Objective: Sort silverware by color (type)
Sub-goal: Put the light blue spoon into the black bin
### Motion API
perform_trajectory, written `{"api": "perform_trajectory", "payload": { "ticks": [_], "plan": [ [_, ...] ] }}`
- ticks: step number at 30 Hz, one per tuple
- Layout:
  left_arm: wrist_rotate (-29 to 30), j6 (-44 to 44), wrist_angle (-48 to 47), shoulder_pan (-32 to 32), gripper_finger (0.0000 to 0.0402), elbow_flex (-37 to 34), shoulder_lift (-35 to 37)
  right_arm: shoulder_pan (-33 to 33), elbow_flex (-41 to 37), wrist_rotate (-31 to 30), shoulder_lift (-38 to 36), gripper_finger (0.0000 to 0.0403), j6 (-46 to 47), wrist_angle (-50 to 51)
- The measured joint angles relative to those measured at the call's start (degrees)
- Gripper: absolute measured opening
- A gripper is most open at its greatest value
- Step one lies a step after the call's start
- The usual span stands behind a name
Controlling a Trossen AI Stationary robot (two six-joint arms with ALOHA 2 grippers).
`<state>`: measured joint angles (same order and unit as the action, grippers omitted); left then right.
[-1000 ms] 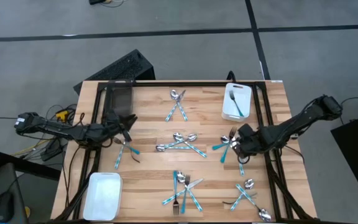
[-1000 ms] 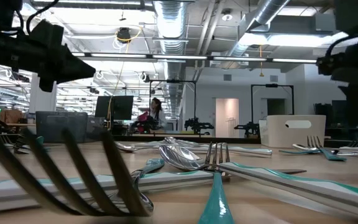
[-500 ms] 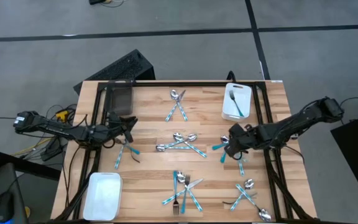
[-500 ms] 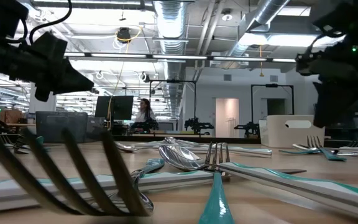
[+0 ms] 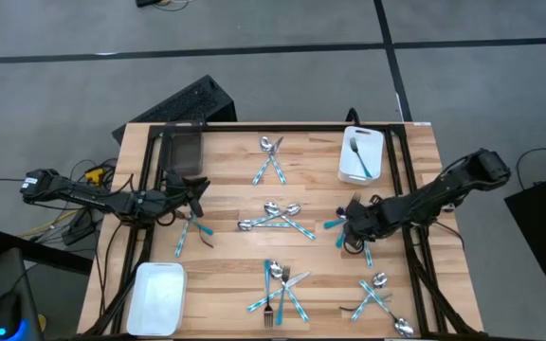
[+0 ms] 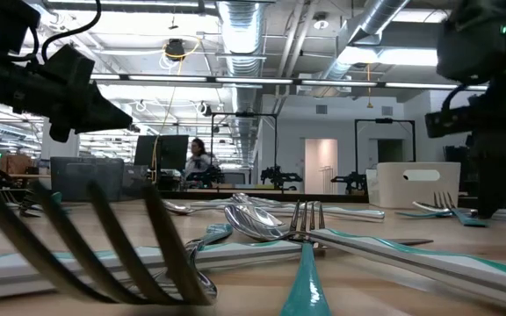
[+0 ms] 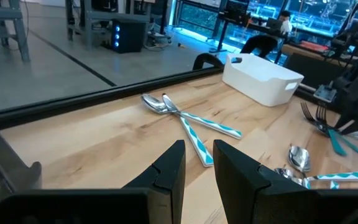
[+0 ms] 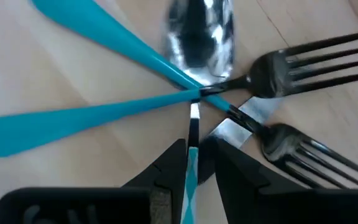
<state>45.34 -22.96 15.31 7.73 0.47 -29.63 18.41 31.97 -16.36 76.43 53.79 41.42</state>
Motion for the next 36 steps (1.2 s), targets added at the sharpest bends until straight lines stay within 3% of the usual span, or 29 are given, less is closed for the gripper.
{"api": "perform_trajectory", "payload": {
  "ticks": [5,11,16,19,26,30,33,36],
  "plan": [
    [0.02,-0.07,0.02,0.00,0.0071,0.00,0.00,-0.30,0.28,0.24,2.54,0.0100,0.44,-0.05],
    [0.15,0.97,1.67,0.00,0.0071,0.04,0.00,-0.26,3.51,4.77,0.69,0.0030,-2.05,6.35],
    [0.09,7.35,2.88,-0.01,0.0071,1.64,0.00,-0.42,10.04,3.55,-0.23,0.0030,-11.62,15.09],
    [-0.72,10.12,4.03,-0.02,0.0071,2.42,0.02,-3.18,13.05,7.94,-0.22,0.0030,-16.19,15.57],
    [-3.52,13.57,5.68,0.00,0.0071,2.54,0.02,-11.00,15.54,11.00,-0.20,0.0030,-14.80,24.39],
    [-3.53,13.73,5.85,0.00,0.0071,2.56,0.01,-14.40,15.56,17.94,-0.20,0.0032,-15.22,28.94],
    [-3.67,13.79,7.30,0.00,0.0071,2.65,0.00,-15.53,15.63,15.55,-0.35,0.0035,-15.63,30.65],
    [-5.77,14.98,10.08,-0.02,0.0071,2.69,-0.78,-16.50,15.62,7.95,-1.04,0.0035,-14.16,27.94]
  ]
}}
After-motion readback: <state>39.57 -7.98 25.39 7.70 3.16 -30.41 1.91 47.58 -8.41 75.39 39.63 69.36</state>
